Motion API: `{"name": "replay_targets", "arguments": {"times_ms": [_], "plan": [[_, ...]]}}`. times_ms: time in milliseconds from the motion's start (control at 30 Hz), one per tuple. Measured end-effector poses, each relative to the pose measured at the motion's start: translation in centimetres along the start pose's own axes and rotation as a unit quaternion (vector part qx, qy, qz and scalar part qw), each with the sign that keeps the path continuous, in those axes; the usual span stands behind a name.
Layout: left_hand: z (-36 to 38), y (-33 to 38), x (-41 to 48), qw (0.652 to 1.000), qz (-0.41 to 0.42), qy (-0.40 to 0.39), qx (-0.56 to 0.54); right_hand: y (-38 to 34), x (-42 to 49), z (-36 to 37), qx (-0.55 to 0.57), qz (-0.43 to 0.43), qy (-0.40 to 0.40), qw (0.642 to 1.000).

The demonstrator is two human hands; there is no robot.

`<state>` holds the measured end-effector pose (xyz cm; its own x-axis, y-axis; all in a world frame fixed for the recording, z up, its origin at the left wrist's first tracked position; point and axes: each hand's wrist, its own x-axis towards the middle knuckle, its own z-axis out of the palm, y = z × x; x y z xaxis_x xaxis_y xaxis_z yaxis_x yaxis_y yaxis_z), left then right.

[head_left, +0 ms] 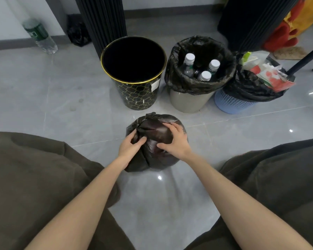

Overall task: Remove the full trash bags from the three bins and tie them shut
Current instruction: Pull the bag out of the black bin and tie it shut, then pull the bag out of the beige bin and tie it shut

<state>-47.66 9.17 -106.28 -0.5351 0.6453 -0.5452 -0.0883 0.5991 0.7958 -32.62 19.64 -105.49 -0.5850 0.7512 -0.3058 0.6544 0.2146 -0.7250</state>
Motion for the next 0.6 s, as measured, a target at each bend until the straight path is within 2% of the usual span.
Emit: {"name": "replay_targets", "arguments": {"times_ms": [67, 167, 467, 600], "plan": [[-0.7, -0.5, 0.5, 0.997, 0.027, -0.015, 0.066, -0.1, 0.5, 0.6, -0.060, -0.010, -0.018, 0.998], [-0.9, -1.0, 0.7, 0.989, 0.070, -0.035, 0.125, 0.0, 1.1, 0.8, -0.075, 0.007, -0.003, 0.997], [-2.6, 0.3, 3.2, 0.968, 0.143, -0.019, 0.207, -0.7, 2.4, 3.2, 0.036, 0.009, 0.047, 0.998], [-4.9, 1.0, 4.8, 0.965, 0.142, -0.002, 0.222, -2.3, 4.7, 4.5, 0.068, -0.005, 0.044, 0.997]]}}
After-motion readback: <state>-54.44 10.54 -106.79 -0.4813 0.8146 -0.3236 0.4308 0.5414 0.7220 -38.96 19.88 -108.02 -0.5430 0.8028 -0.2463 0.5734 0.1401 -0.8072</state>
